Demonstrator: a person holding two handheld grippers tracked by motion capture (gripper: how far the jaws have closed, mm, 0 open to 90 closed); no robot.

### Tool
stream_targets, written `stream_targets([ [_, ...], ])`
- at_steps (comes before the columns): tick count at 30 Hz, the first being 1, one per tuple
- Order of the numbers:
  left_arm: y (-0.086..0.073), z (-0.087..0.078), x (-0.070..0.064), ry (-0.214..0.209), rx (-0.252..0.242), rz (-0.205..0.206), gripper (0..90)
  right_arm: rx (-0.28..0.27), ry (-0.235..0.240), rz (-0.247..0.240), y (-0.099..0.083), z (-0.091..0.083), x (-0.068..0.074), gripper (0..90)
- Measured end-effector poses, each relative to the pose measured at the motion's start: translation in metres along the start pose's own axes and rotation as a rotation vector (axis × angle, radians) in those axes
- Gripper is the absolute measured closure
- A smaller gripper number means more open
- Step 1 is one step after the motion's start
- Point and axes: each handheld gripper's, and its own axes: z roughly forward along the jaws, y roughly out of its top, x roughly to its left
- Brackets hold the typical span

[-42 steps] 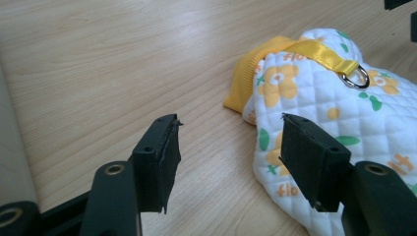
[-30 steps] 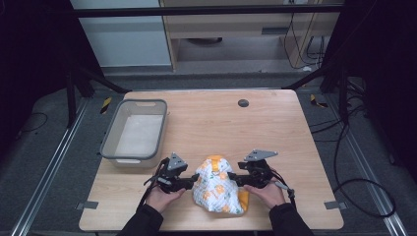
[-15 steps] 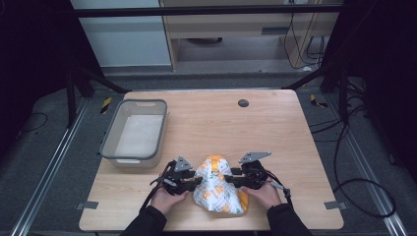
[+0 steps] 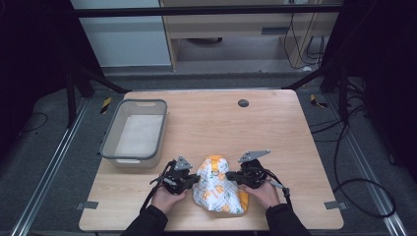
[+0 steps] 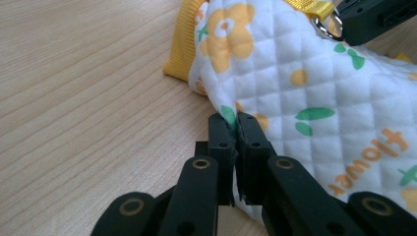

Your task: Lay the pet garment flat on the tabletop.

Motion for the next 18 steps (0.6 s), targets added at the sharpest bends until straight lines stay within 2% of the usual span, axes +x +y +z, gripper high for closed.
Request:
stream_targets([
  [4, 0.0, -0.004, -0.001, 0.001, -0.002, 0.006, 87.5, -0.01, -0.004, -0.005, 0.001, -0.005, 0.001, 89.7],
  [10, 0.004, -0.02, -0.003, 0.0, -0.046, 0.002, 87.9, -0.051, -0.013, -0.026, 0.003, -0.02, 0.004, 89.8],
  [18, 0.022, -0.065, -0.015, -0.019, -0.179, 0.041, 88.1, -0.181, -0.035, -0.067, 0.012, -0.059, 0.02, 89.8],
])
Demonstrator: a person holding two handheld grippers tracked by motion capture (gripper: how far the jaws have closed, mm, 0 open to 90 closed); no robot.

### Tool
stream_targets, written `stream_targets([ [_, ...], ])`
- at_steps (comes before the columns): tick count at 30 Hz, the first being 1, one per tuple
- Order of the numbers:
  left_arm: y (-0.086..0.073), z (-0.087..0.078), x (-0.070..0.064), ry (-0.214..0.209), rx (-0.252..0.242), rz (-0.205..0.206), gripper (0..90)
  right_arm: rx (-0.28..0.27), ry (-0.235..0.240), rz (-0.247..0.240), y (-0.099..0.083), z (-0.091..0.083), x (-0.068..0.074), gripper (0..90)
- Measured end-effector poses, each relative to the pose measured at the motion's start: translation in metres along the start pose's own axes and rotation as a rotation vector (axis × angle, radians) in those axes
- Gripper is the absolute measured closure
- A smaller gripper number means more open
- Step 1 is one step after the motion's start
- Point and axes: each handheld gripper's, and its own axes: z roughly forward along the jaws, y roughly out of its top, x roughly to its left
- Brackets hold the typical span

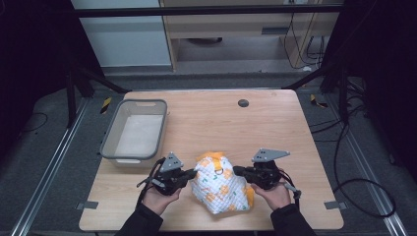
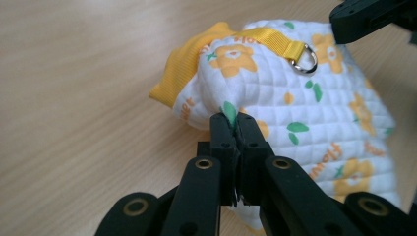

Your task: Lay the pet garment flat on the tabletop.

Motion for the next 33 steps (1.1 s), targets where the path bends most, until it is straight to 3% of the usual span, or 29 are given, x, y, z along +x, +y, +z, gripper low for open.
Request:
stream_targets([
  [3, 0.019, -0.015, -0.003, 0.017, -0.06, 0.021, 88.1, -0.06, -0.021, -0.015, 0.013, -0.009, 0.004, 89.7],
  [5, 0.032, -0.017, -0.001, 0.052, -0.08, 0.041, 88.0, -0.095, -0.053, -0.022, 0.024, -0.011, 0.003, 89.6],
  [8, 0.046, -0.008, 0.007, 0.115, -0.104, 0.031, 86.2, -0.149, -0.147, -0.029, 0.04, -0.004, -0.004, 88.9],
  [9, 0.05, 0.0, 0.013, 0.156, -0.124, 0.017, 83.4, -0.16, -0.174, -0.019, 0.043, 0.0, -0.007, 88.5],
  [11, 0.053, 0.014, 0.025, 0.22, -0.153, -0.016, 69.0, -0.17, -0.261, -0.016, 0.048, 0.013, -0.017, 80.9],
  [12, 0.053, 0.018, 0.029, 0.231, -0.143, -0.037, 61.1, -0.154, -0.305, -0.004, 0.048, 0.022, -0.024, 79.6],
  [13, 0.051, 0.021, 0.036, 0.225, -0.137, -0.09, 60.3, -0.133, -0.308, 0.007, 0.048, 0.026, -0.027, 78.3],
  [16, 0.042, 0.02, 0.041, 0.223, -0.144, -0.108, 51.4, -0.11, -0.318, 0.024, 0.039, 0.032, -0.036, 73.8],
  [23, 0.023, 0.001, 0.041, 0.229, -0.111, -0.076, 41.2, -0.089, -0.286, 0.04, 0.02, 0.004, -0.041, 60.5],
  [24, 0.015, -0.005, 0.038, 0.227, -0.089, -0.05, 40.5, -0.084, -0.277, 0.047, 0.017, -0.003, -0.041, 57.9],
  [26, 0.007, -0.007, 0.035, 0.226, -0.075, -0.038, 38.8, -0.08, -0.271, 0.051, 0.013, -0.009, -0.039, 54.8],
  [33, -0.027, -0.001, 0.026, 0.194, 0.006, -0.013, 36.9, -0.027, -0.245, 0.027, -0.017, -0.022, -0.034, 46.5],
])
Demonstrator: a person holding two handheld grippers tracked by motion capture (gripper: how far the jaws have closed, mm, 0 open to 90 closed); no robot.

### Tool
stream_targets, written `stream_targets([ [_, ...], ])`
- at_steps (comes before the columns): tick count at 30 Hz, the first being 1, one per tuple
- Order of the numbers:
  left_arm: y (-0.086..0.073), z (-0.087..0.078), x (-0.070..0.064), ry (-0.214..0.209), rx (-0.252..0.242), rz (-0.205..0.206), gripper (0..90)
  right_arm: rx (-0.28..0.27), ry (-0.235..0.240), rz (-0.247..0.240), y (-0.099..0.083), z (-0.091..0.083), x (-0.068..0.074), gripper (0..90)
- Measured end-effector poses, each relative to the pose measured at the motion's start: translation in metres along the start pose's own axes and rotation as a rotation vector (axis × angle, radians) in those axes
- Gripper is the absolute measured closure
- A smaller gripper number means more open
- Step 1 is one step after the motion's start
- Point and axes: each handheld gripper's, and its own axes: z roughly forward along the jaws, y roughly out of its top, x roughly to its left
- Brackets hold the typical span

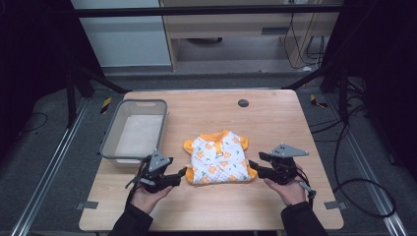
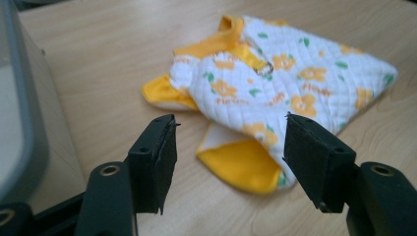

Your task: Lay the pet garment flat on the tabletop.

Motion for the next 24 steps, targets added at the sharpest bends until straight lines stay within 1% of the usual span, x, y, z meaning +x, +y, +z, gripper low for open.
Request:
stream_targets([
  [1, -0.003, 0.002, -0.001, -0.004, 0.005, 0.0, 36.9, 0.01, 0.005, 0.001, -0.004, 0.001, 0.0, 45.9],
  [2, -0.005, 0.006, -0.002, -0.014, 0.026, 0.004, 36.9, 0.017, 0.01, 0.001, -0.007, 0.002, 0.001, 45.7],
  [5, -0.009, 0.013, -0.006, -0.022, 0.049, 0.013, 36.0, 0.04, 0.031, -0.003, -0.019, 0.008, 0.002, 45.4],
  [7, -0.013, 0.018, -0.011, -0.031, 0.07, 0.035, 35.8, 0.076, 0.04, -0.019, -0.028, 0.014, 0.004, 45.5],
  [9, -0.016, 0.022, -0.015, -0.039, 0.084, 0.047, 35.7, 0.11, 0.046, -0.028, -0.035, 0.02, 0.005, 46.0],
  [12, -0.019, 0.027, -0.02, -0.049, 0.098, 0.06, 35.9, 0.147, 0.047, -0.028, -0.04, 0.026, 0.007, 48.1],
  [14, -0.02, 0.031, -0.023, -0.058, 0.106, 0.066, 35.9, 0.158, 0.056, -0.029, -0.043, 0.029, 0.007, 49.3],
  [16, -0.022, 0.034, -0.025, -0.07, 0.116, 0.07, 36.6, 0.164, 0.062, -0.042, -0.044, 0.032, 0.008, 50.4],
  [17, -0.022, 0.037, -0.027, -0.08, 0.126, 0.076, 37.9, 0.166, 0.066, -0.04, -0.044, 0.033, 0.009, 51.0],
  [19, -0.023, 0.041, -0.03, -0.086, 0.138, 0.091, 40.2, 0.17, 0.077, -0.045, -0.045, 0.035, 0.01, 52.6],
  [20, -0.023, 0.042, -0.032, -0.084, 0.141, 0.095, 43.9, 0.178, 0.074, -0.054, -0.045, 0.037, 0.011, 53.9],
  [22, -0.023, 0.044, -0.034, -0.064, 0.142, 0.094, 48.9, 0.194, 0.076, -0.067, -0.046, 0.039, 0.013, 56.5],
  [24, -0.024, 0.046, -0.033, -0.057, 0.151, 0.086, 56.3, 0.207, 0.068, -0.076, -0.046, 0.041, 0.014, 64.9],
])
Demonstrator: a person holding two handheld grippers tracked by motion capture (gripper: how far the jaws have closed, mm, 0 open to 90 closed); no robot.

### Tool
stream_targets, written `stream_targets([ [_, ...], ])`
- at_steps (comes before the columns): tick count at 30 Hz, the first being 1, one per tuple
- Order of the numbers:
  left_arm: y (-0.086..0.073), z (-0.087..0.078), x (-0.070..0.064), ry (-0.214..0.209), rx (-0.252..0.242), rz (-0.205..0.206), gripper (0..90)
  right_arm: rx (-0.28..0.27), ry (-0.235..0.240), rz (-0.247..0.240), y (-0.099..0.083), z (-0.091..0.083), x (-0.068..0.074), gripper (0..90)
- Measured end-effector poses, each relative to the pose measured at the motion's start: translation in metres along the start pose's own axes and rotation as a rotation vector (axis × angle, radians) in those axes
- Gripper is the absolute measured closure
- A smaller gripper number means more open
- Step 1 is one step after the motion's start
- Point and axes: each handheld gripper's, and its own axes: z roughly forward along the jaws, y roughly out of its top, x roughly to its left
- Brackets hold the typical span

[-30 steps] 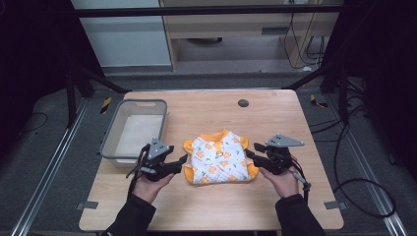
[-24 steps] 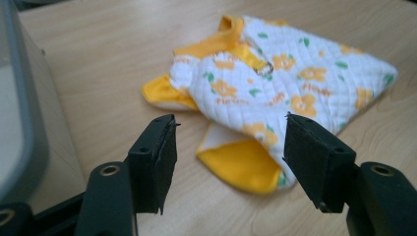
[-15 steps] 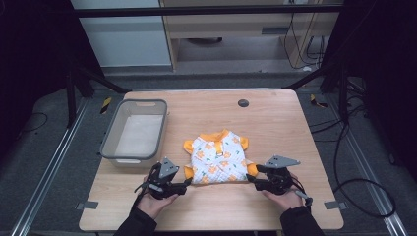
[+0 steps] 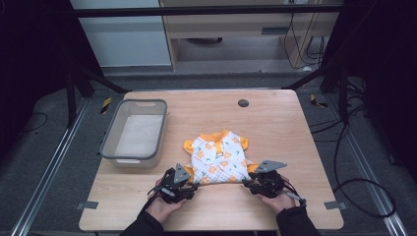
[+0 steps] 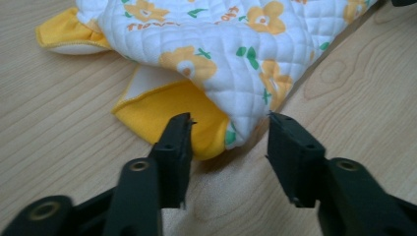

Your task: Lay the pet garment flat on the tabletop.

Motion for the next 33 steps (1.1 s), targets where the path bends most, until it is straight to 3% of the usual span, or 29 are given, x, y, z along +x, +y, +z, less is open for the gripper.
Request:
stream_targets([
  [3, 0.0, 0.001, 0.002, 0.003, 0.009, -0.015, 69.1, 0.007, -0.005, -0.002, 0.001, 0.0, -0.002, 75.8],
  [7, 0.002, -0.004, 0.004, -0.012, -0.001, -0.025, 79.5, 0.013, 0.016, 0.011, 0.003, -0.004, -0.001, 80.4],
  [11, 0.004, -0.019, 0.006, -0.045, -0.036, -0.039, 81.8, -0.025, 0.056, 0.016, 0.008, -0.013, 0.002, 81.5],
  [14, 0.009, -0.045, 0.007, -0.09, -0.097, -0.064, 82.4, -0.055, 0.1, 0.04, 0.01, -0.026, 0.005, 81.6],
  [15, 0.009, -0.045, 0.007, -0.09, -0.097, -0.064, 82.6, -0.055, 0.1, 0.04, 0.01, -0.026, 0.005, 81.6],
  [16, 0.01, -0.05, 0.007, -0.093, -0.104, -0.061, 82.6, -0.069, 0.136, 0.064, 0.012, -0.034, 0.008, 81.5],
  [19, 0.016, -0.066, 0.007, -0.102, -0.133, -0.066, 82.6, -0.089, 0.162, 0.062, 0.017, -0.045, 0.011, 81.4],
  [22, 0.029, -0.072, 0.018, -0.102, -0.13, -0.104, 82.3, -0.112, 0.186, 0.096, 0.03, -0.051, 0.008, 80.8],
  [25, 0.036, -0.058, 0.031, -0.082, -0.115, -0.147, 82.1, -0.111, 0.157, 0.165, 0.043, -0.042, -0.003, 80.1],
  [29, 0.042, -0.028, 0.049, -0.029, -0.108, -0.202, 80.6, -0.109, 0.064, 0.232, 0.055, -0.01, -0.023, 78.8],
  [33, 0.041, -0.003, 0.061, 0.001, -0.115, -0.229, 77.6, -0.123, -0.067, 0.222, 0.053, 0.023, -0.033, 74.7],
])
